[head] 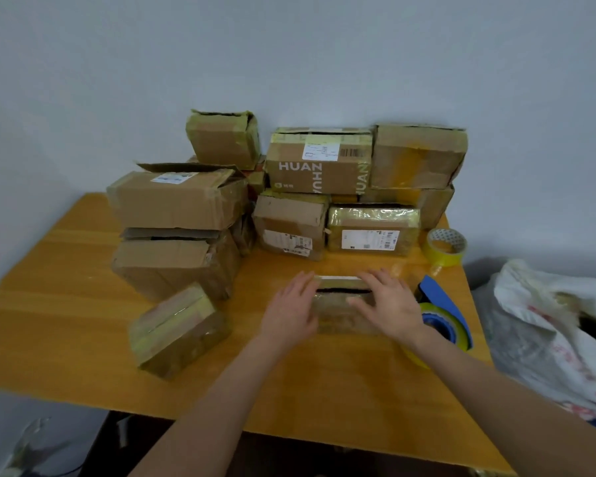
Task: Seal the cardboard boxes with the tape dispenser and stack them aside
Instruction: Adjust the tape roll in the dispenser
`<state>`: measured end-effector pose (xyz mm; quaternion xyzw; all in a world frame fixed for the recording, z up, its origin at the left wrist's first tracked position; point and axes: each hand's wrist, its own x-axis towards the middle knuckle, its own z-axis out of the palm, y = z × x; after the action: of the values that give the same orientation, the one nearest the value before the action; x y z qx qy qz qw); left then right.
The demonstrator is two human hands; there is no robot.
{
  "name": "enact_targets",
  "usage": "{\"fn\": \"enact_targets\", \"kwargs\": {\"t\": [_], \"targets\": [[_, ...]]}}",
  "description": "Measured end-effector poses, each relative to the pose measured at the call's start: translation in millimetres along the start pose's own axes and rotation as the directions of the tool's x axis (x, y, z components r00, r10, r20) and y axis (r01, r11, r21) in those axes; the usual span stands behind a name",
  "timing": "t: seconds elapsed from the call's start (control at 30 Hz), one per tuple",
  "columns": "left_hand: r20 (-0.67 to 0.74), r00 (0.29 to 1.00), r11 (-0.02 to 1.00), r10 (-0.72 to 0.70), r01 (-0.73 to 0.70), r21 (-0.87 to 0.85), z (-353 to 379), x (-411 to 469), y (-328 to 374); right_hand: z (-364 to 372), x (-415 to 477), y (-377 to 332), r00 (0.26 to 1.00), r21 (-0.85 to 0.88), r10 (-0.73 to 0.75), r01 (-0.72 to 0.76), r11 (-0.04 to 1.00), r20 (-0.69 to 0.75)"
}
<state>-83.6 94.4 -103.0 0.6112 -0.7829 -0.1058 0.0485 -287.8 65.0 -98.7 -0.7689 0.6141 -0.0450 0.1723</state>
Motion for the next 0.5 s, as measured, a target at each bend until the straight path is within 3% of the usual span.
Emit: {"fn": "enact_targets", "kwargs": {"t": [0.1, 0.2, 0.27, 0.37, 0.5], "targets": [[0.143, 0.989, 0.998, 0.025, -0.033, 0.052, 13.7, 24.3, 25.8, -7.2, -18.0, 45.4, 0.951, 0.039, 0.284, -0.281, 0.959, -0.123], [0.214, 0.977, 0.989, -0.014, -0.018, 0.147, 28.3, 33.8, 26.9, -8.2, -33.2, 90.1, 0.832, 0.055, 0.551, -0.554, 0.83, 0.071], [0.235, 0.972, 0.982, 0.001, -0.045, 0.183, 31.1, 34.7, 20.7, -3.5, -36.8, 105.4, 0.783, 0.092, 0.58, -0.61, 0.787, 0.224], [0.262, 0.964, 0.973, 0.038, -0.095, 0.211, 27.8, 33.6, 8.9, 4.5, -34.9, 117.2, 0.742, 0.167, 0.628, -0.667, 0.726, 0.233], [0.28, 0.96, 0.976, -0.009, -0.053, 0.213, 22.8, 29.7, 8.5, 10.0, -33.8, 123.5, 0.715, 0.249, 0.645, -0.699, 0.67, 0.271]]}}
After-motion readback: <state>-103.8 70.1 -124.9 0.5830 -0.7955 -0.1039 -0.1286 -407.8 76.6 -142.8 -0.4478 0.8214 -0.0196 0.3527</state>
